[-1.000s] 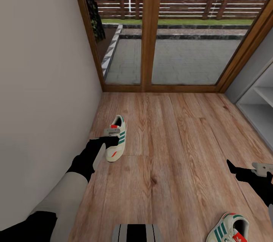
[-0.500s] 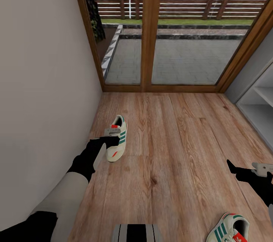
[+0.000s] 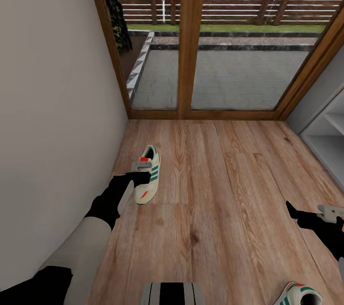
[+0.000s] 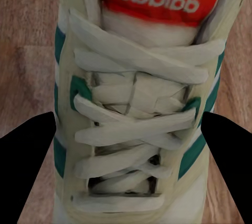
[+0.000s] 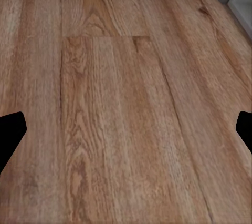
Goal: Pick up the two gym shoes and the two sandals from the corridor floor and place them onto the hallstand (shoe rack) in the corridor, making sure they are on the rack and not on the floor. Arrange them so the two gym shoes are next to each other and the two sandals are next to each other.
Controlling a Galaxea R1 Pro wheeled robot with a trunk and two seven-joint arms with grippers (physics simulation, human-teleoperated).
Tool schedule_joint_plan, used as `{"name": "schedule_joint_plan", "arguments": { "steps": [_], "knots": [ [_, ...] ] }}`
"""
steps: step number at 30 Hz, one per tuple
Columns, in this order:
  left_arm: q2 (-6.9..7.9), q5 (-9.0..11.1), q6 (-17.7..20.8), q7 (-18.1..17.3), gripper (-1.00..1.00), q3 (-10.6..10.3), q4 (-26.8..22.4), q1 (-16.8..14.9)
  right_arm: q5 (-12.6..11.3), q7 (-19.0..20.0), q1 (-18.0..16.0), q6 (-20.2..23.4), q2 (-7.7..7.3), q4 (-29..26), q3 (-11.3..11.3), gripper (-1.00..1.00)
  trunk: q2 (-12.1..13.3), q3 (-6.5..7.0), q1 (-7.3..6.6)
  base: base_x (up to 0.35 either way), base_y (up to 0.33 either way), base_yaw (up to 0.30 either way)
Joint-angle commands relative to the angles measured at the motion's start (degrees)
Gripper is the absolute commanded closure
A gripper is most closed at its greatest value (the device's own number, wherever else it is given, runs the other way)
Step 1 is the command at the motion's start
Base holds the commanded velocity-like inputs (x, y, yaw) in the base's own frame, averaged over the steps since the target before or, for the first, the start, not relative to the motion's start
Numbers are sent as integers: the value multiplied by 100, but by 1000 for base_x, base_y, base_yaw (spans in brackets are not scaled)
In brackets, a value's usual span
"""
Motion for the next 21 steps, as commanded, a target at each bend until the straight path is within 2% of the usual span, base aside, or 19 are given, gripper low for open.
{"name": "schedule_joint_plan", "arguments": {
  "steps": [1, 21],
  "knots": [
    [0, -1, 0, -1, 100, 0, 1, 0, 0, 0, 0, 0, 0, 0, 0, -100, 0, 0, 0, 76, 0, 0],
    [0, -8, -1, -1, 100, 0, 2, 0, 0, 0, -1, 0, 0, 0, 0, -100, 0, 0, 0, 16, 0, 0]
  ]
}}
